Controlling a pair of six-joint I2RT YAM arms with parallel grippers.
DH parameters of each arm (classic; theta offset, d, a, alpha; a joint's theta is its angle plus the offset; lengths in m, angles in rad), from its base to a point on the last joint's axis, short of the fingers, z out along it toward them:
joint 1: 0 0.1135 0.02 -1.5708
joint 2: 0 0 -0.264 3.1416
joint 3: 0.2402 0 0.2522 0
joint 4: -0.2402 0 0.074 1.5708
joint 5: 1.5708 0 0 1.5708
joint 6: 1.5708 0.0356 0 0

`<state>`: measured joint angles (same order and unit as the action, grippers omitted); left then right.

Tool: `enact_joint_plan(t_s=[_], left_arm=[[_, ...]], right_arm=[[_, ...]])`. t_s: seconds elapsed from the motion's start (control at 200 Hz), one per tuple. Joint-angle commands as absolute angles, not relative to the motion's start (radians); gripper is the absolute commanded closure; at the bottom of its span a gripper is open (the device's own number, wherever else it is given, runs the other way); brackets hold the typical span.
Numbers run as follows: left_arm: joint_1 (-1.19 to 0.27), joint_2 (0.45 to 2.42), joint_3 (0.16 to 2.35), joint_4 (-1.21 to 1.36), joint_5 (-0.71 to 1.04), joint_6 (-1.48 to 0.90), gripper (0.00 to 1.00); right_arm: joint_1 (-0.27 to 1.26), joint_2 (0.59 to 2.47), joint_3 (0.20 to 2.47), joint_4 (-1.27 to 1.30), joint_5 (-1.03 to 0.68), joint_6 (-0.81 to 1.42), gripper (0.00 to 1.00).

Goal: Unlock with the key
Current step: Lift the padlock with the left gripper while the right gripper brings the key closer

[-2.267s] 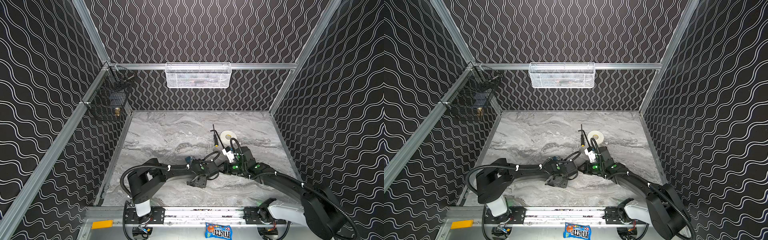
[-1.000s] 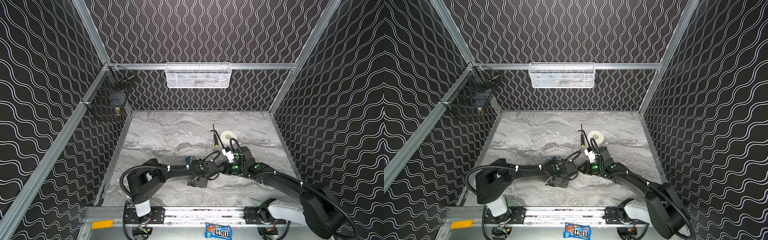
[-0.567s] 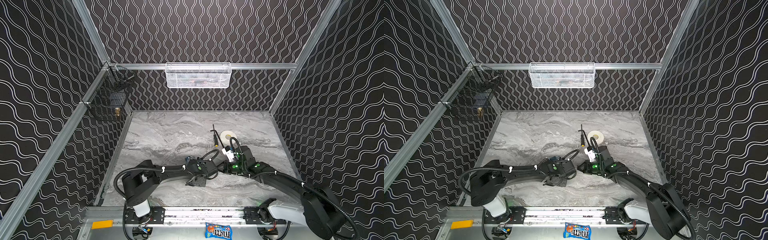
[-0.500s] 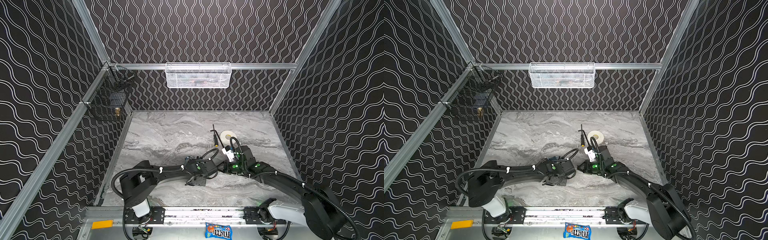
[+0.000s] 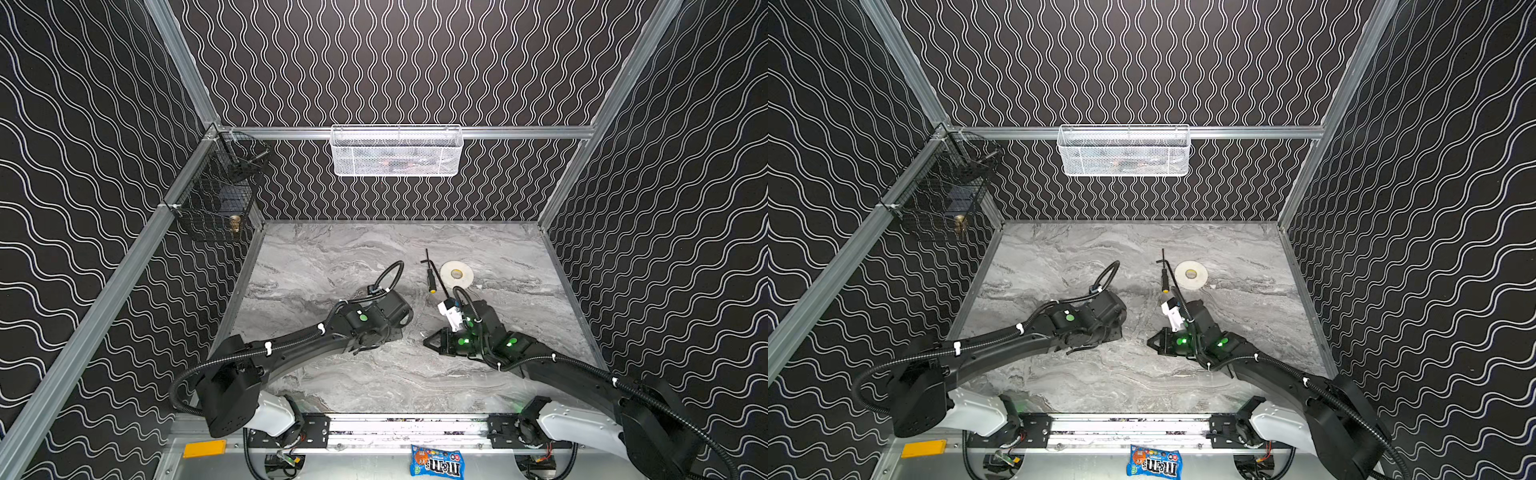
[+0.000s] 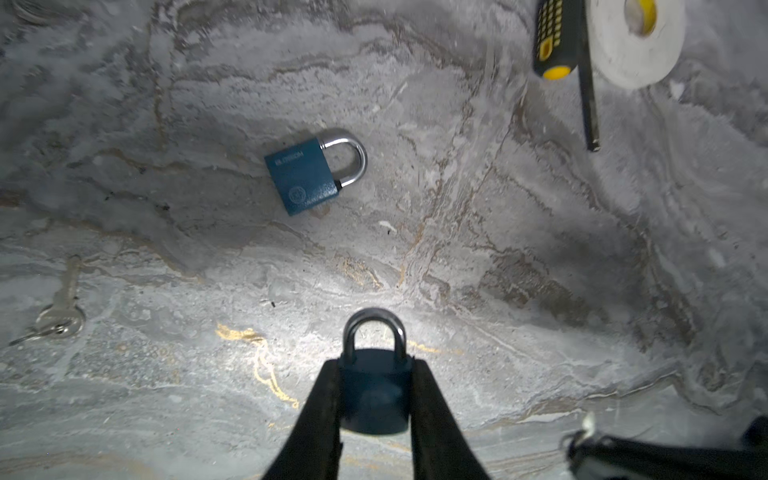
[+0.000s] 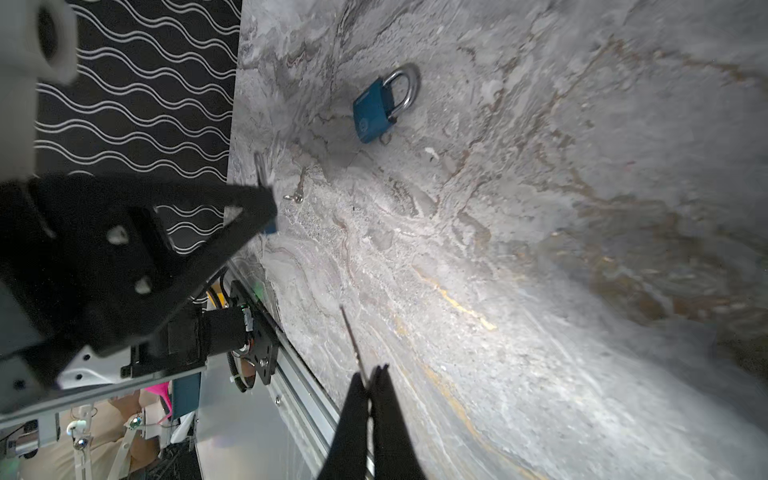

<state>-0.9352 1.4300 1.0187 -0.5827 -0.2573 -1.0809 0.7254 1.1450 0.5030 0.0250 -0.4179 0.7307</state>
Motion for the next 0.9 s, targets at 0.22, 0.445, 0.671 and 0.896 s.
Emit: enact_joint_plan(t_s=[0.22,0.445,0.671,0.896], left_arm=[[-0.899,1.366,1.032,-0.525,-0.267,-1.220,0.93],[-0.897,1.354,1.039,-0.530,-0.271,-1.253,0.94],[-0.899,1.347,1.054,-0.567,-0.295,-1.246,0.95],[-0.897,1.339,1.055,-0.580,-0.311,-1.239,0.96]], right_arm=[[0.932,1.241,0.495,0.342,-0.147,0.941,1.00],[0.991,1.333,0.533,0.469,-0.080,0.988,1.00],[1.012,1.386,0.587,0.476,-0.049,0.974,1.00],[1.012,1.387,0.598,0.483,-0.031,0.971,1.00]])
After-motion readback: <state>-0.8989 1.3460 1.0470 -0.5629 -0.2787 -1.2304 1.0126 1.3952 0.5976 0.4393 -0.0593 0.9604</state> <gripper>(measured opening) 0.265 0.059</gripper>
